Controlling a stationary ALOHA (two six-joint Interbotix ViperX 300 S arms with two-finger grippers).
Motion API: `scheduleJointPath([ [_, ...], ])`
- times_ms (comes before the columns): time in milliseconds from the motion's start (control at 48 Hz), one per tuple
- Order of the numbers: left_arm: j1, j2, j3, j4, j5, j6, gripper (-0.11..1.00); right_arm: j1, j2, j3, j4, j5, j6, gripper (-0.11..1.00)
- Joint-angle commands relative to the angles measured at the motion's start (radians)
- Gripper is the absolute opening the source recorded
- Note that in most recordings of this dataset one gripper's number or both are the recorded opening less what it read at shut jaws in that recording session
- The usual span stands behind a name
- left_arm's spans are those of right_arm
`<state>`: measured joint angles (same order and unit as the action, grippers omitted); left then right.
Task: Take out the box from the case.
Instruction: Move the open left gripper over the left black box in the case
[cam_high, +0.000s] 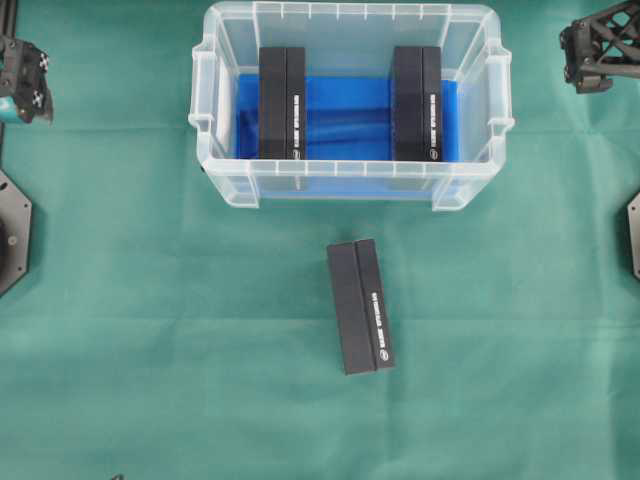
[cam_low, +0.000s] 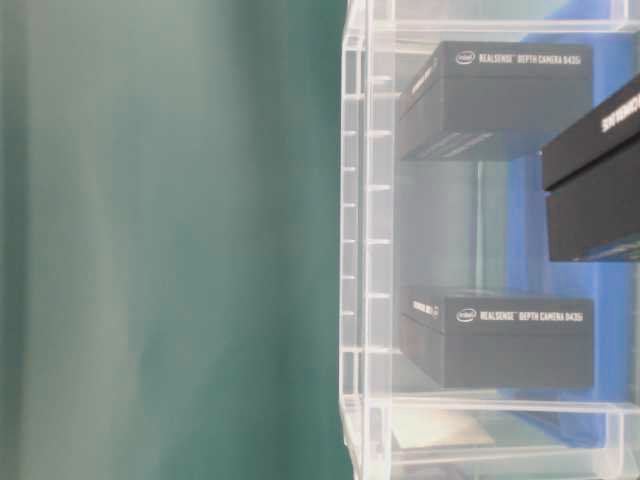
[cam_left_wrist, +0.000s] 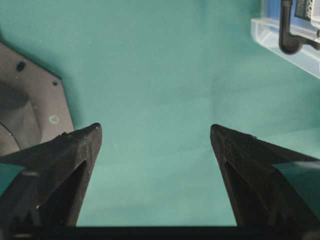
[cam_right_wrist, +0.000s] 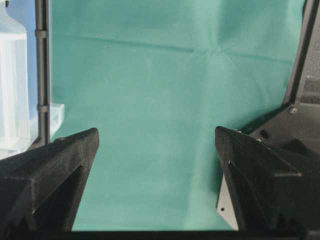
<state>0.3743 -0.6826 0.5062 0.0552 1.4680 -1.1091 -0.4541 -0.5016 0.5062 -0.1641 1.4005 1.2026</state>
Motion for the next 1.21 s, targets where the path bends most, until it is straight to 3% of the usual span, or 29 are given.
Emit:
scheduleJointPath([
  [0,-0.003,-0.003,-0.017,0.003,0.002,-0.002,0.90,-0.002,-0.003,-0.026,0.003,-0.005,-0.002,0.92],
  [729,0.005,0.035,-0.035,0.003,0.017,-0.017,0.90,-0.002,-0.005,-0.026,0.003,-0.003,-0.002,0.92],
  [1188,-0.012,0.276,-0.221,0.008,-0.069,-0.025,0.90,-0.002,-0.009,-0.023,0.003,-0.006,-0.003,0.92],
])
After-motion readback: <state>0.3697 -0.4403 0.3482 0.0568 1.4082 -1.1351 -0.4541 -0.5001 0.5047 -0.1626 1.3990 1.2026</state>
